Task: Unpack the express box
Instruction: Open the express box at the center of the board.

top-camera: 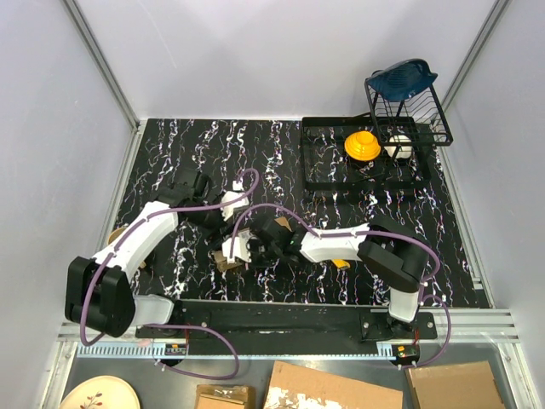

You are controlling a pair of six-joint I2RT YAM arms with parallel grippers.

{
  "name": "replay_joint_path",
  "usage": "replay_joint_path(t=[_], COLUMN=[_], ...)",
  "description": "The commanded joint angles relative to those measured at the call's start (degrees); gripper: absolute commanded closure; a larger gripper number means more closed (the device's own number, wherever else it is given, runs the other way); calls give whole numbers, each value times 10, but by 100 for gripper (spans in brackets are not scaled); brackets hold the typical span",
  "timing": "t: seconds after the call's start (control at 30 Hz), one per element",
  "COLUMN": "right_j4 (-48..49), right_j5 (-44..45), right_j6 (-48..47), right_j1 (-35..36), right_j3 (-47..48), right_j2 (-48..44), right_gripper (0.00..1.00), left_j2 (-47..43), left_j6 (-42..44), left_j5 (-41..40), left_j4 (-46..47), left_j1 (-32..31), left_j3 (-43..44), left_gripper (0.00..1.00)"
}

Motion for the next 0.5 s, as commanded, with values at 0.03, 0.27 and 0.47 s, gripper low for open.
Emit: replay_joint_path(t=[0.03,0.27,0.47], right_j4=[35,43,46], right_j5=[36,23,3], right_j6=[103,110,113], right_j1=[-62,-75,-75], right_j3=[12,9,8], right_j2=[26,23,13], right_gripper=[94,94,94], left_j2=[-29,-41,-18], left_j6=[2,43,8], left_j5=[33,64,99], left_j4=[-65,-108,-26], left_j1=[44,73,60], left_j3=[38,35,17], left_gripper=[16,16,16])
